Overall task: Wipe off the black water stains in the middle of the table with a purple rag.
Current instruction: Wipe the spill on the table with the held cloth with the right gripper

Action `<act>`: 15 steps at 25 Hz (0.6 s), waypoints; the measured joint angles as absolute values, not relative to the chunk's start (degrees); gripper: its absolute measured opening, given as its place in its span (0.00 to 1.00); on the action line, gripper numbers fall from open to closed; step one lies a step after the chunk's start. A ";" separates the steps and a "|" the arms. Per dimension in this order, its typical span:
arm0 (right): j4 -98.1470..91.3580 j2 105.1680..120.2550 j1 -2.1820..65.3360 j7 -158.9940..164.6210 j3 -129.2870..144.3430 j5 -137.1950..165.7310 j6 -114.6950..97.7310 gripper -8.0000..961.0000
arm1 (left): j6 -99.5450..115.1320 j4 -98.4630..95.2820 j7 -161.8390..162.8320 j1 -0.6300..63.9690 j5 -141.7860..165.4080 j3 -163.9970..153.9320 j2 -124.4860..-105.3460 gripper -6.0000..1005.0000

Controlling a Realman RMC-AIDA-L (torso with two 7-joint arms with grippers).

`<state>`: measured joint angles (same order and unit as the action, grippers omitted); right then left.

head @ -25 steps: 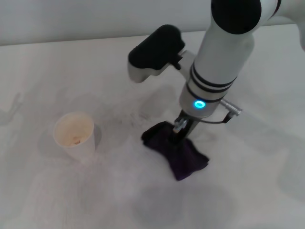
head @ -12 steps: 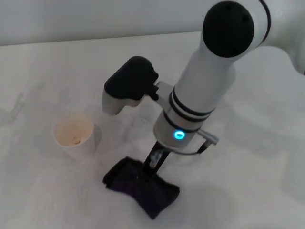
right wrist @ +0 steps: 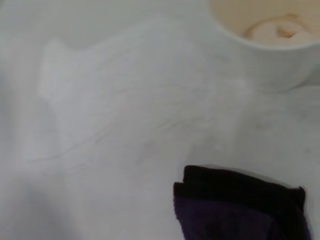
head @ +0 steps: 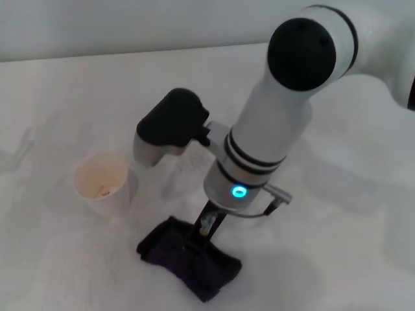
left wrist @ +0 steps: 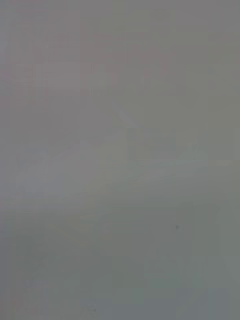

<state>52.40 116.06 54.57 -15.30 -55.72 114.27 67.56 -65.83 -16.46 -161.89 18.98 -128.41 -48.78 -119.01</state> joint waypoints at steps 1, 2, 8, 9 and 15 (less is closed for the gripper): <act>52.33 115.95 54.61 -14.74 -56.51 115.51 67.90 0.13 | -65.78 -16.36 -161.89 18.97 -128.41 -48.78 -119.01 0.86; 52.39 115.90 54.54 -14.13 -57.46 117.09 68.52 0.13 | -65.71 -16.24 -161.89 18.96 -128.41 -48.78 -119.00 0.86; 52.81 115.80 53.89 -11.95 -64.02 127.42 74.01 0.13 | -65.62 -16.16 -161.89 18.73 -128.45 -48.54 -119.01 0.86; 52.84 115.73 53.83 -11.59 -65.07 128.98 74.98 0.13 | -65.59 -16.16 -161.89 18.70 -128.49 -48.50 -119.01 0.86; 53.38 115.59 52.77 -11.16 -71.23 137.10 79.38 0.13 | -65.49 -16.17 -161.89 18.65 -128.66 -48.43 -119.00 0.86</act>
